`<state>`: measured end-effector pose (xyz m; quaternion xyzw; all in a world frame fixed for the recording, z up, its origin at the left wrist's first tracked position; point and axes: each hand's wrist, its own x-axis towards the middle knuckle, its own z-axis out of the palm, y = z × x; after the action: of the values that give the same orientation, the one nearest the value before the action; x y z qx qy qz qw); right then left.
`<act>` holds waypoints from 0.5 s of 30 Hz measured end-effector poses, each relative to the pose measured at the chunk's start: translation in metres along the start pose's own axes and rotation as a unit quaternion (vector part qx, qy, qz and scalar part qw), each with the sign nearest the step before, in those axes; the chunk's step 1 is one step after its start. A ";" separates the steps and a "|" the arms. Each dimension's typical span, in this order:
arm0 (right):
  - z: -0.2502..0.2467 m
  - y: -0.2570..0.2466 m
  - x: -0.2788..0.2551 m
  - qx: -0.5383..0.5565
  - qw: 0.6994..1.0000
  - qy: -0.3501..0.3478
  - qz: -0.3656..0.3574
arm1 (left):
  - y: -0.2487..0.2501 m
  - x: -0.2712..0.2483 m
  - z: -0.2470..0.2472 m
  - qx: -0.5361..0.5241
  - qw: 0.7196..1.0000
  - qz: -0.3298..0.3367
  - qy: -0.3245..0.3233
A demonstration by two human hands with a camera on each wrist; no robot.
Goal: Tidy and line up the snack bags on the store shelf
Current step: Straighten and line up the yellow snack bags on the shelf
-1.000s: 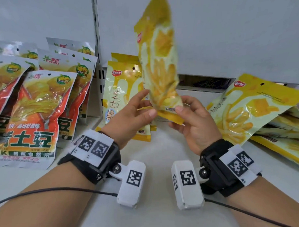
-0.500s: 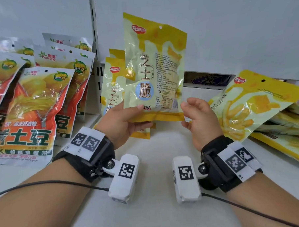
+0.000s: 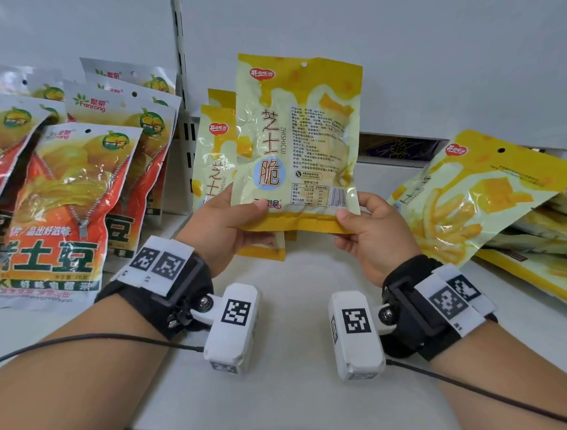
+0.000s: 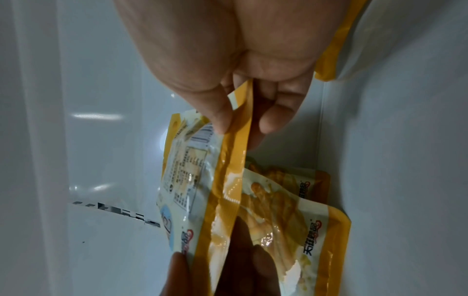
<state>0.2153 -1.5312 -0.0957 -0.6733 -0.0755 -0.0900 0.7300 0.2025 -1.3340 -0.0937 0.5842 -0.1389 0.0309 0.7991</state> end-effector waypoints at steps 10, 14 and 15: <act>0.001 0.001 0.001 -0.039 0.999 -0.024 0.023 | 0.003 0.003 -0.005 -0.007 0.997 0.013 0.079; 0.005 -0.002 0.001 -0.022 0.999 0.008 0.027 | 0.001 0.003 -0.007 0.063 0.993 0.001 0.099; 0.005 -0.002 0.001 -0.019 0.999 0.016 0.024 | 0.001 0.003 -0.007 0.070 0.993 -0.003 0.098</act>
<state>0.2155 -1.5263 -0.0933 -0.6870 -0.0463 -0.0847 0.7202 0.2069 -1.3276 -0.0940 0.6329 -0.0560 0.0955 0.7663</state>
